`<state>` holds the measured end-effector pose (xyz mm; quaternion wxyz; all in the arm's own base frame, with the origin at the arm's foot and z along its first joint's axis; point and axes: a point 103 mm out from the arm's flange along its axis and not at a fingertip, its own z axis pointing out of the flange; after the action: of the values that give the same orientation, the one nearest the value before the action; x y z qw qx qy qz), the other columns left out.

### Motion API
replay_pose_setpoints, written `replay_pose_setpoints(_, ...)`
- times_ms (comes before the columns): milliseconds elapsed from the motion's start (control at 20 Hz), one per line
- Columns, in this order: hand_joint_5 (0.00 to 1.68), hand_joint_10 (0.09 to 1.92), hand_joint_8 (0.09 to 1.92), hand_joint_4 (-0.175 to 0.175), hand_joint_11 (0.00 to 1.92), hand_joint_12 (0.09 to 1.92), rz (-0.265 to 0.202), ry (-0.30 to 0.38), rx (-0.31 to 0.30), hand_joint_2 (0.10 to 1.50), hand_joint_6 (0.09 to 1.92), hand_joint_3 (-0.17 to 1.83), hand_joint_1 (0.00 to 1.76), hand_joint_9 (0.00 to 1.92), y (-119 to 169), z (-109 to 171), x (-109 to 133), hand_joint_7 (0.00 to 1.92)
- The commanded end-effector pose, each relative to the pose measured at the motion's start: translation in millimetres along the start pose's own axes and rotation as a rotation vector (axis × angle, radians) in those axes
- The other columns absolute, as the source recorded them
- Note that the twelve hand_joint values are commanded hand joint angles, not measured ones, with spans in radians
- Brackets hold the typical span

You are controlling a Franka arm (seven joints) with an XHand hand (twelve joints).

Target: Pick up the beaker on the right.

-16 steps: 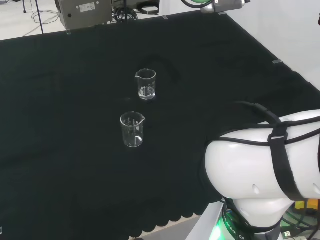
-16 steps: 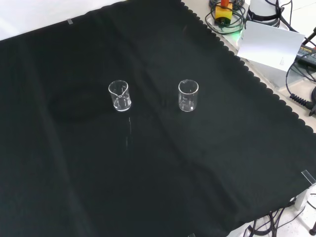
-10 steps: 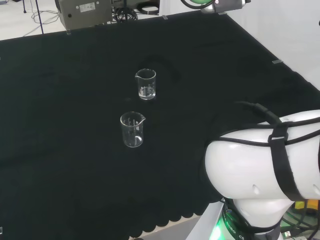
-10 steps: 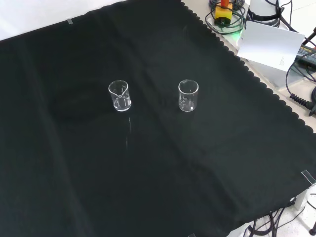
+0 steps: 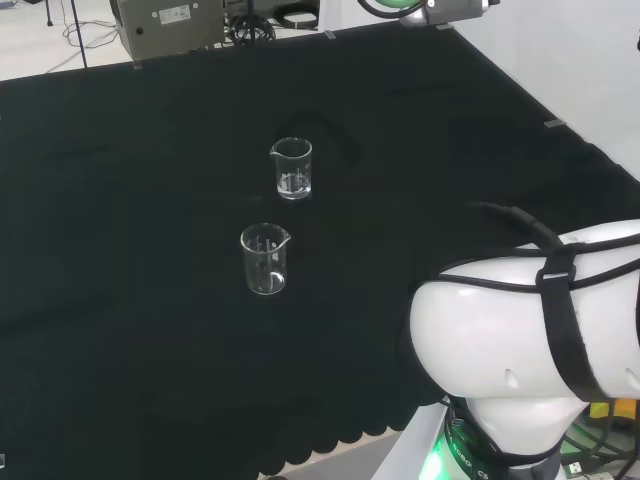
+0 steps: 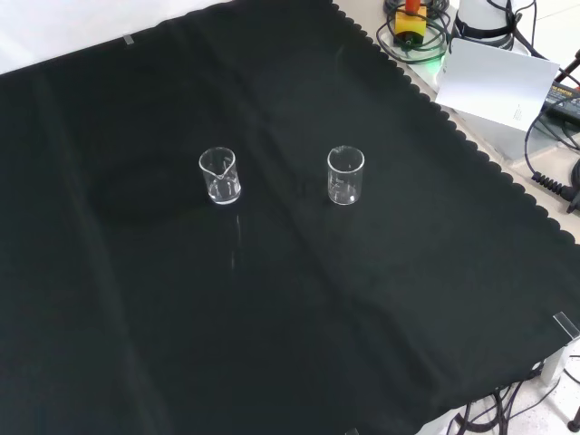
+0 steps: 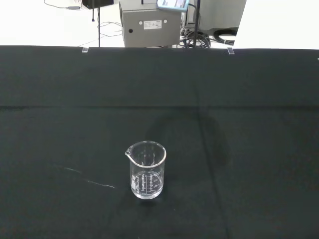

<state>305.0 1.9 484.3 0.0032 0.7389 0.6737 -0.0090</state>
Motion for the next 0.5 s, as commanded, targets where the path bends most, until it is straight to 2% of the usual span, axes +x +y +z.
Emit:
replay_pose_setpoints(50, 0.25, 0.66, 0.51, -0.004, 0.00, 1.37, 0.010, 0.000, 0.006, 1.21, 0.09, 0.36, 0.04, 0.12, 1.0, 3.6, -3.5, 0.00)
replay_pose_setpoints(500, 0.28, 0.69, 0.54, -0.009, 0.01, 1.41, 0.027, 0.012, 0.010, 1.20, 0.09, 0.32, 0.10, 0.20, 22.1, 29.4, -15.0, 0.07)
